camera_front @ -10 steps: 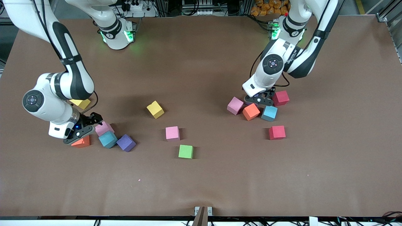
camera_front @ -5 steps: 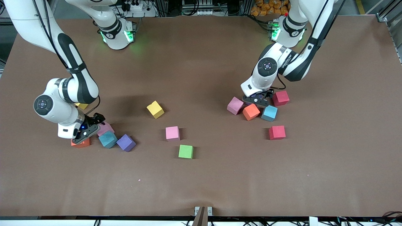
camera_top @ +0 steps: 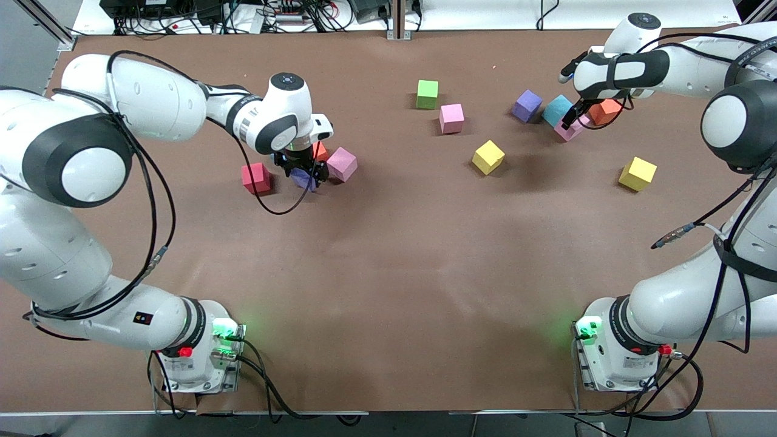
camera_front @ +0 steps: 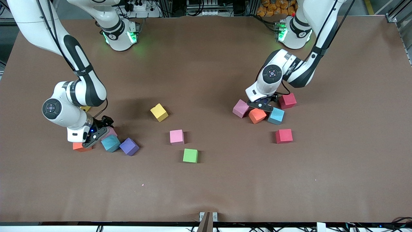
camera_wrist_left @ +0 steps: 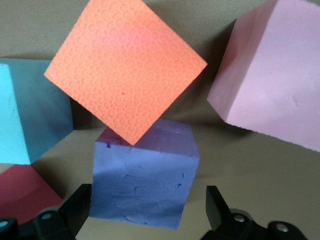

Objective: Form number 2 with 11 blocks

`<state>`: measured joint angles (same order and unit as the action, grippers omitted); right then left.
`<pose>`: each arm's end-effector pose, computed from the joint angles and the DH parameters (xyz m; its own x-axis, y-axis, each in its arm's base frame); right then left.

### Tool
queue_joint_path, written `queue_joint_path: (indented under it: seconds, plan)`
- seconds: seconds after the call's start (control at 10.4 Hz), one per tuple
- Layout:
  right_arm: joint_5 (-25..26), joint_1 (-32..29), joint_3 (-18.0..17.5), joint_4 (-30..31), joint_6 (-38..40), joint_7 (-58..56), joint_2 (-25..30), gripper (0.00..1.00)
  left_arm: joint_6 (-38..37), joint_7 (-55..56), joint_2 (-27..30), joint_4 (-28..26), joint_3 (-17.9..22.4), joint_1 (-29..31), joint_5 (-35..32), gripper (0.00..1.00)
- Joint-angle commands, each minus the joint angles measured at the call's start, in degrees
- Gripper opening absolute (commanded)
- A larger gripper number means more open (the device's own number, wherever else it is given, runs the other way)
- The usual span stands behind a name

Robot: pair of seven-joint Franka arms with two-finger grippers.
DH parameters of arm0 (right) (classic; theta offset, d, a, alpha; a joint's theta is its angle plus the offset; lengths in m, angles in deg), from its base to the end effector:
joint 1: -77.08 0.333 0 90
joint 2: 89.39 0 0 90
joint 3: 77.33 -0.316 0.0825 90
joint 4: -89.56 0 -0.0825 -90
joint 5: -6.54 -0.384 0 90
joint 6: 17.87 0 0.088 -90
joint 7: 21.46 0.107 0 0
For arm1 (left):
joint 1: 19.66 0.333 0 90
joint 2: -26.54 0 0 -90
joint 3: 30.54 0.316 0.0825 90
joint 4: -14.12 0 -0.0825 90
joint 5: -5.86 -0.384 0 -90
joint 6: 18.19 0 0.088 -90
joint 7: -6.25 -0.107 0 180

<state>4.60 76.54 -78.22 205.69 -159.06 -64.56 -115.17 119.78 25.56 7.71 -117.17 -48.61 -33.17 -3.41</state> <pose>0.6002 0.0034 0.2223 0.7450 0.6670 0.0094 0.6669 -0.7446 -0.0290 0.4311 -0.2702 0.1988 0.9287 -0.3227 -0.1826 -0.3360 -0.9407 -0.0461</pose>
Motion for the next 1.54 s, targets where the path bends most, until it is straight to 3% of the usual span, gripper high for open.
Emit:
queue_joint_path:
  seconds: [0.0,0.1,0.19,0.39,0.67,0.77,0.87,1.16,1.45]
  plan:
    - [-1.2,-1.0,-0.5,-0.8,0.2,-2.5,-0.2,1.00,0.9,-0.6,-0.9,0.6,-0.2,0.7,-1.2,0.53]
    - [-1.4,-1.0,-0.5,-0.6,0.1,-2.6,-0.7,1.00,0.9,0.4,-0.6,0.7,-0.2,0.7,-1.2,0.42]
    - [-2.3,-1.0,-0.5,-0.5,-0.2,-2.8,-1.3,1.00,0.5,1.6,-0.1,1.1,-0.2,0.7,-1.1,0.39]
    - [-2.5,-0.8,-0.4,-0.5,-2.3,-2.9,-3.0,1.00,-1.5,6.0,2.3,1.3,-0.6,0.0,-1.1,0.38]
    - [-2.6,-0.9,-0.4,-0.6,-3.5,-2.9,-4.7,0.99,-10.6,13.9,4.1,4.9,-7.0,0.2,-0.1,0.38]
    - [-3.0,-0.6,-0.4,-0.6,-3.5,-2.9,-4.8,0.80,-13.7,18.6,4.0,7.0,-9.3,0.2,1.2,0.38]
    - [-3.1,-0.4,-0.4,-0.6,-3.3,-2.9,-4.7,0.46,-15.4,22.7,3.7,8.7,-11.8,0.1,2.7,0.38]
    - [-3.0,-0.6,-0.5,-0.8,2.2,-5.1,-1.0,0.32,-15.9,37.0,0.7,12.9,-20.1,-1.5,4.4,0.39]
    - [-3.0,-0.7,-0.5,-1.5,9.3,-5.6,3.2,0.29,-15.9,45.6,-8.4,21.6,-20.3,-7.8,4.3,0.39]
